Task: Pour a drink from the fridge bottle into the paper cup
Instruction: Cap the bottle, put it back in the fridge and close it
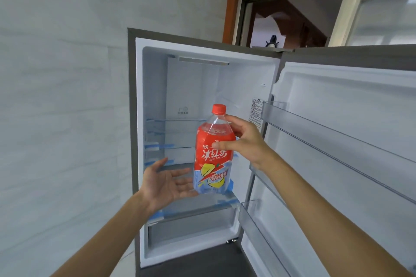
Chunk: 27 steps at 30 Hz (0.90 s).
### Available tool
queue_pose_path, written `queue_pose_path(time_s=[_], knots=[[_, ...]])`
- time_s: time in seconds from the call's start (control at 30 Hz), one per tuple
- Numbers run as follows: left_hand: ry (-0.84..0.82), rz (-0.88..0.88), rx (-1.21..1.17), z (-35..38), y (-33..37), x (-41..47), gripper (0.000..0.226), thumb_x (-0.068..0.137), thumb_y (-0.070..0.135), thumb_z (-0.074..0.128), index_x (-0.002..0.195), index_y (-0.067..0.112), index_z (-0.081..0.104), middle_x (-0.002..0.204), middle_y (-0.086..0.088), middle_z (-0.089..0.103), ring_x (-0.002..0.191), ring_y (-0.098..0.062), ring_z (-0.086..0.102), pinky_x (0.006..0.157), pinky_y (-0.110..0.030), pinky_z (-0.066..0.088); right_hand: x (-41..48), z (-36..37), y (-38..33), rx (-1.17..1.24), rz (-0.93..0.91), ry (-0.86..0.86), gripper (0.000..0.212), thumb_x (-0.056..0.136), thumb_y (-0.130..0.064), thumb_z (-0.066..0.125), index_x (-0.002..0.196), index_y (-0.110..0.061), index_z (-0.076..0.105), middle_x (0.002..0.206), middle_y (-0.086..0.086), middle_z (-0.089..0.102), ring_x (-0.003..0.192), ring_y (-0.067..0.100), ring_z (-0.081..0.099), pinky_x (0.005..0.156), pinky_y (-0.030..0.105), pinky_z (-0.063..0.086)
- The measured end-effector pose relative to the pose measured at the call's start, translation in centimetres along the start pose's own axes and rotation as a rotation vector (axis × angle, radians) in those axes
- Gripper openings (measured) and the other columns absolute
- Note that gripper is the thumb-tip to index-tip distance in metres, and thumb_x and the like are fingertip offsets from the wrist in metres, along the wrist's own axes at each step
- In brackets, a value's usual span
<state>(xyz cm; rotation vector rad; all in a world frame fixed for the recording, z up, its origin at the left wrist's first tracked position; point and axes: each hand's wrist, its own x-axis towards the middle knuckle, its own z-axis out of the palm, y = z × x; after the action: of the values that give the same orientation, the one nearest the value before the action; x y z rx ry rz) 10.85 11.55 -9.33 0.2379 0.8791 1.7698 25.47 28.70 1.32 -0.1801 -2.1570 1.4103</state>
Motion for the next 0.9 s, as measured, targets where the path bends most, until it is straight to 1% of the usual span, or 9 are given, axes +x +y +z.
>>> queue_pose_path(time_s=[0.07, 0.17, 0.27, 0.43, 0.53, 0.63, 0.77, 0.83, 0.9], knots=[[0.009, -0.003, 0.0, -0.4, 1.0, 2.1, 0.078, 0.095, 0.057, 0.036, 0.139, -0.007, 0.042, 0.132, -0.036, 0.056, 0.118, -0.052, 0.057, 0.088, -0.063, 0.052, 2.0, -0.2, 0.8, -0.012, 0.001, -0.002, 0.06, 0.071, -0.014, 0.086, 0.122, -0.032, 0.062, 0.107, -0.009, 0.073, 0.098, 0.009, 0.07, 0.069, 0.022, 0.058], [0.014, -0.006, -0.013, -1.0, 2.8, 5.4, 0.079, 0.094, 0.057, 0.037, 0.139, -0.008, 0.043, 0.131, -0.035, 0.056, 0.12, -0.052, 0.055, 0.096, -0.064, 0.045, 5.1, -0.5, 1.9, -0.018, 0.007, -0.002, 0.057, 0.07, -0.013, 0.086, 0.117, -0.036, 0.062, 0.106, -0.011, 0.072, 0.097, 0.007, 0.07, 0.068, 0.021, 0.057], [0.016, 0.003, -0.002, -1.7, 4.8, 8.5, 0.077, 0.092, 0.056, 0.041, 0.136, -0.008, 0.045, 0.128, -0.036, 0.058, 0.121, -0.053, 0.054, 0.103, -0.065, 0.04, 8.3, -0.8, 3.1, -0.023, -0.002, 0.002, 0.061, 0.069, -0.009, 0.086, 0.12, -0.032, 0.063, 0.109, -0.007, 0.073, 0.099, 0.009, 0.07, 0.07, 0.023, 0.058], [0.016, 0.01, 0.006, -2.5, 7.6, 12.5, 0.074, 0.094, 0.054, 0.04, 0.136, -0.007, 0.045, 0.13, -0.035, 0.057, 0.119, -0.053, 0.056, 0.092, -0.063, 0.049, 13.1, -1.3, 4.9, -0.012, -0.002, 0.015, 0.06, 0.069, -0.005, 0.085, 0.115, -0.036, 0.062, 0.103, -0.011, 0.073, 0.095, 0.004, 0.07, 0.068, 0.02, 0.057], [0.018, 0.007, -0.026, -2.8, 8.9, 14.3, 0.075, 0.094, 0.054, 0.04, 0.136, -0.007, 0.044, 0.13, -0.037, 0.056, 0.12, -0.053, 0.055, 0.095, -0.066, 0.047, 15.5, -1.4, 6.1, -0.004, -0.006, 0.011, 0.063, 0.068, -0.008, 0.087, 0.12, -0.033, 0.062, 0.11, -0.006, 0.073, 0.099, 0.009, 0.07, 0.073, 0.025, 0.058], [0.029, 0.005, -0.05, -3.2, 10.0, 15.9, 0.074, 0.095, 0.055, 0.04, 0.136, -0.007, 0.045, 0.132, -0.036, 0.055, 0.12, -0.054, 0.055, 0.088, -0.068, 0.049, 17.6, -1.3, 7.1, 0.013, -0.004, 0.011, 0.062, 0.068, -0.009, 0.087, 0.119, -0.034, 0.062, 0.111, -0.007, 0.072, 0.098, 0.009, 0.07, 0.072, 0.024, 0.058], [0.078, 0.022, -0.031, -4.0, 11.1, 18.2, 0.074, 0.095, 0.056, 0.039, 0.136, -0.005, 0.046, 0.131, -0.035, 0.056, 0.117, -0.052, 0.058, 0.087, -0.062, 0.052, 20.5, -1.1, 8.9, 0.015, -0.005, 0.005, 0.064, 0.065, -0.016, 0.088, 0.119, -0.036, 0.061, 0.115, -0.006, 0.07, 0.102, 0.014, 0.069, 0.077, 0.029, 0.06], [0.107, 0.04, -0.032, -4.3, 11.6, 19.2, 0.074, 0.096, 0.056, 0.037, 0.137, -0.005, 0.045, 0.132, -0.033, 0.057, 0.115, -0.05, 0.059, 0.085, -0.06, 0.052, 22.1, -0.9, 9.8, 0.025, -0.001, -0.013, 0.063, 0.065, -0.015, 0.088, 0.118, -0.037, 0.061, 0.114, -0.007, 0.071, 0.101, 0.014, 0.069, 0.077, 0.03, 0.06], [0.131, 0.07, -0.03, -4.5, 12.0, 20.3, 0.073, 0.097, 0.055, 0.036, 0.138, -0.006, 0.044, 0.132, -0.033, 0.056, 0.117, -0.049, 0.058, 0.086, -0.059, 0.049, 23.7, -0.9, 10.7, 0.041, -0.001, -0.031, 0.063, 0.066, -0.014, 0.088, 0.119, -0.036, 0.061, 0.113, -0.007, 0.072, 0.099, 0.012, 0.07, 0.075, 0.028, 0.06]])
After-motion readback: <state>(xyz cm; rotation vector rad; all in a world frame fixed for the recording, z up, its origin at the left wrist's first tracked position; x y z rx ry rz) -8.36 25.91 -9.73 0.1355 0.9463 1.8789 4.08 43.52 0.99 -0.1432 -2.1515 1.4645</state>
